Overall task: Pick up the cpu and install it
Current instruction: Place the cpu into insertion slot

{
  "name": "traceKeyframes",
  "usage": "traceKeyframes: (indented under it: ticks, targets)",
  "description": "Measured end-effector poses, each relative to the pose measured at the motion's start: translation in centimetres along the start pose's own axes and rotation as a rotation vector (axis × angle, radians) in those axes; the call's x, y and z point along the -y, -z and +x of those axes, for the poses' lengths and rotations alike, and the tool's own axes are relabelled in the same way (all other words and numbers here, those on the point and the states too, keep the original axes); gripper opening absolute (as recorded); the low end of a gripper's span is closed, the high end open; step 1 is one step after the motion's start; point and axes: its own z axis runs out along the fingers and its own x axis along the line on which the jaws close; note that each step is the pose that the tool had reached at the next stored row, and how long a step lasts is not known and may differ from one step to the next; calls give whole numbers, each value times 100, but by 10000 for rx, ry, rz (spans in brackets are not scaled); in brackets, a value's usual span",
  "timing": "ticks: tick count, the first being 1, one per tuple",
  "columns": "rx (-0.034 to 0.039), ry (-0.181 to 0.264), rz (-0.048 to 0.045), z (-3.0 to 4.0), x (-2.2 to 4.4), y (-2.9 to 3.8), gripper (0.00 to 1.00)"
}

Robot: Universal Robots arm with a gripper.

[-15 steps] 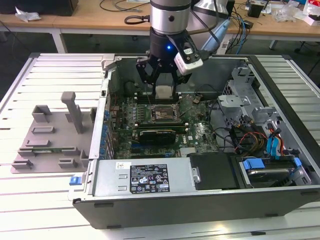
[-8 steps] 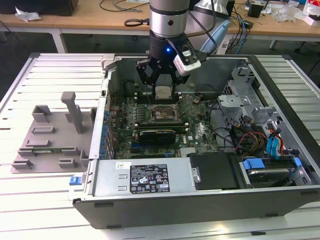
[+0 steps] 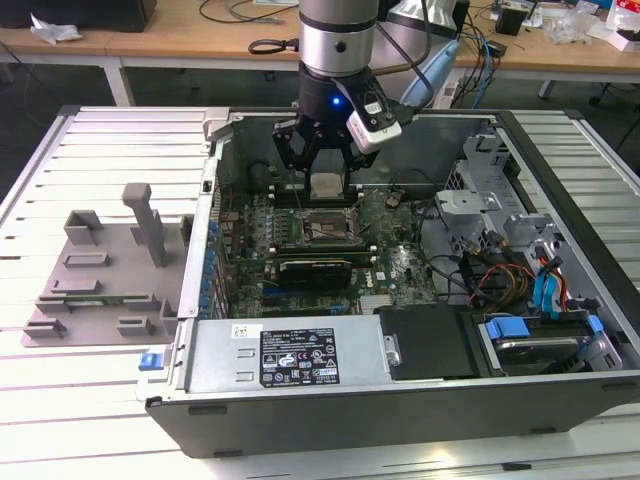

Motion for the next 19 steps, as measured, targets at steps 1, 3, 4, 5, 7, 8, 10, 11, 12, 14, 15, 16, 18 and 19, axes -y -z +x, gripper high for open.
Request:
traceKeyframes:
  ticks: [1,3,4,5,7,8,10,11,12,14,15,16,18,19]
  targets:
    - [0,0,0,0,0,0,55]
    - [0,0,0,0,0,-1,55]
    - [0,0,0,0,0,-1,55]
    - [0,0,0,0,0,-1,55]
    - [0,-3,0,0,0,-1,55]
    - [0,-80,1,0,0,-2,55]
    - [-2,-545,9,0,0,-2,55]
    - [-3,-711,12,0,0,-3,55]
    - [-5,-1247,21,0,0,-4,55]
    - [-10,-2330,42,0,0,-6,55]
    - [-11,-2557,46,0,0,-6,55]
    - [-11,-2714,48,0,0,-7,55]
    - [-15,-3357,59,0,0,-8,55]
    - [-15,-3596,63,0,0,-9,55]
